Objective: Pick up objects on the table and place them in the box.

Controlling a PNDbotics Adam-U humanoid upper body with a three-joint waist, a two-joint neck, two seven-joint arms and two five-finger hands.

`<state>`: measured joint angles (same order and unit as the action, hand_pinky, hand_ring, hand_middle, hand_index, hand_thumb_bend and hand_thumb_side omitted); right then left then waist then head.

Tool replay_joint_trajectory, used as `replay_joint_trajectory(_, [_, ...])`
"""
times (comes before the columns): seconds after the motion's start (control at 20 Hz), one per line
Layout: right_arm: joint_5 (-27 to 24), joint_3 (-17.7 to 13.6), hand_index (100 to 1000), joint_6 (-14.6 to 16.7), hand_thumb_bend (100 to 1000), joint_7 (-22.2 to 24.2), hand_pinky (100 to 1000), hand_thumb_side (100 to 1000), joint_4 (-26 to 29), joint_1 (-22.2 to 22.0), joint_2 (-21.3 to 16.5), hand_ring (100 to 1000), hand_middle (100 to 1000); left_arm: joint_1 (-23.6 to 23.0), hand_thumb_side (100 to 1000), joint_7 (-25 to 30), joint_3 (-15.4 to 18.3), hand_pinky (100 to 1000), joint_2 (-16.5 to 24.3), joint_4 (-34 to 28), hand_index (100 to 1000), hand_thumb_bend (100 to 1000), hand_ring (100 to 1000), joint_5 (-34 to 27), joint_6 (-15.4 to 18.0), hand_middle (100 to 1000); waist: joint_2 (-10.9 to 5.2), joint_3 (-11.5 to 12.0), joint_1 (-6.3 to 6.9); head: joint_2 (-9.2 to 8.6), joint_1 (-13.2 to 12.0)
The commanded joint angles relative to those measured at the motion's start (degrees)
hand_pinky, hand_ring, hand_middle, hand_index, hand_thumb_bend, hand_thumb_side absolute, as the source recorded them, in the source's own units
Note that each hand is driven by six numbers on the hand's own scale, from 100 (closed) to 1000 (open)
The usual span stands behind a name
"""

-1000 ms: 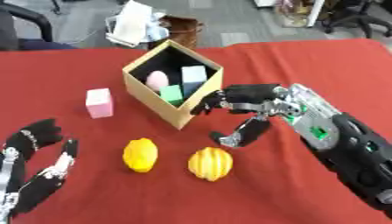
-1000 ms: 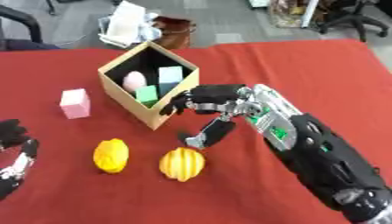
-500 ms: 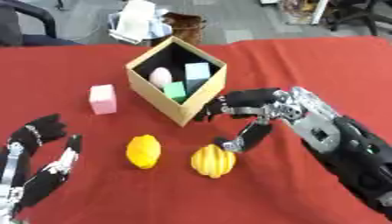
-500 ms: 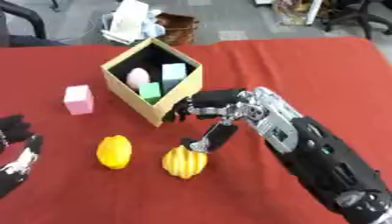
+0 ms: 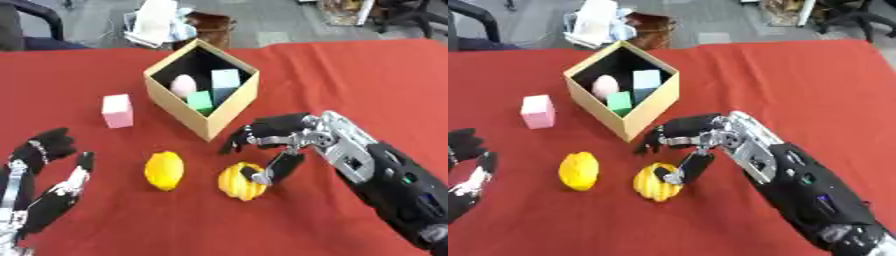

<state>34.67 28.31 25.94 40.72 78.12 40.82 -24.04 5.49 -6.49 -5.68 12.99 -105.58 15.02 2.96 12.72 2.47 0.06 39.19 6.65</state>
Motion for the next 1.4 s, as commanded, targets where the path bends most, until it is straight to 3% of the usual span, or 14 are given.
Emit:
replay_joint_trajectory(0.05, [-0.39, -0.19, 913, 2.24, 117, 2.99, 806, 338, 1.69, 0.90, -2.10, 775, 808, 0.14, 422, 0.06, 0.29, 751, 0.40, -0.58, 804, 385, 659, 0.06, 0.12, 638, -1.80, -0.09, -0.21, -0.41, 0.24])
replay_joint_trajectory(0.75, [-5.04, 0.67, 913, 0.50, 142, 6.07, 818, 305, 11.93, 1.16, -6.48, 788, 814, 0.03, 424, -0.04, 0.36, 751, 0.56, -0.50, 804, 389, 659, 0.17, 0.16, 638, -1.63, -0.25, -0.58, -0.29, 0.66])
replay_joint_trajectory(1.4, [-0.88, 1.74, 896, 2.33, 141, 6.85, 825, 306, 8.02, -0.57, -5.00, 801, 828, 0.19, 425, 0.04, 0.31, 751, 0.38, -0.55, 805, 390, 659, 0.05, 0.25, 638, -1.55, 0.07, -0.47, -0.75, 1.16])
